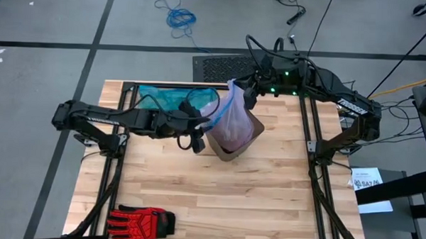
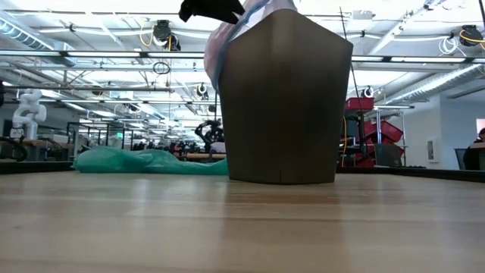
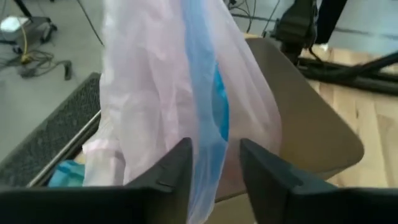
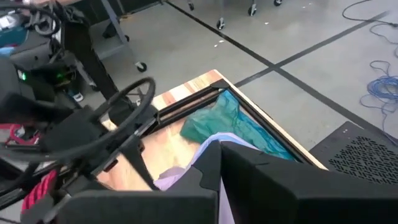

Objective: Place trash/remove bag and relplace
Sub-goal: Remove the pink trash bag from the trash bin

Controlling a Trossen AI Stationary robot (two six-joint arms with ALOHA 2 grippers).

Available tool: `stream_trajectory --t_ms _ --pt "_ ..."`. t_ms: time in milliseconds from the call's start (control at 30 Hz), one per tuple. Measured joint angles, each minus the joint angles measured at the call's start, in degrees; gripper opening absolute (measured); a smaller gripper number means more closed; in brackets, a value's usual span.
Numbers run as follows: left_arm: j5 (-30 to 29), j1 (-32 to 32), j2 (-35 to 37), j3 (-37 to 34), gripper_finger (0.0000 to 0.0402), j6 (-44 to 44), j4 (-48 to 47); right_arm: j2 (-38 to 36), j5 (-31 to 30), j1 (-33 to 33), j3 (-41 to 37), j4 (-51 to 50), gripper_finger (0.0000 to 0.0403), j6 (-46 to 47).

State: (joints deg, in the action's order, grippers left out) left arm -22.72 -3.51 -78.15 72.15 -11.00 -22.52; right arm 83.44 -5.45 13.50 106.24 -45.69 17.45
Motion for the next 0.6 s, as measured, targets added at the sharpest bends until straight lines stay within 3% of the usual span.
stream_trajectory --t_ms 133,267,467,600 --pt "0.24 -0.02 -0.08 0.19 0.0186 -2.68 -0.92 0.00 1.33 0.04 0.00 -0.09 0.0000 -0.30" --pt "0.28 -0.02 -2.31 0.19 0.0209 -3.80 -3.10 0.00 1.38 0.00 0.00 -0.09 0.0000 -0.63" --pt "-1.73 0.15 -5.34 0.39 0.0210 -10.11 -5.32 -0.26 1.39 0.00 0.00 0.01 0.0000 -0.61" --pt "-3.51 0.49 -4.79 0.36 0.0174 -12.50 -6.18 -0.72 1.38 0.02 0.00 -0.03 0.0000 -0.61"
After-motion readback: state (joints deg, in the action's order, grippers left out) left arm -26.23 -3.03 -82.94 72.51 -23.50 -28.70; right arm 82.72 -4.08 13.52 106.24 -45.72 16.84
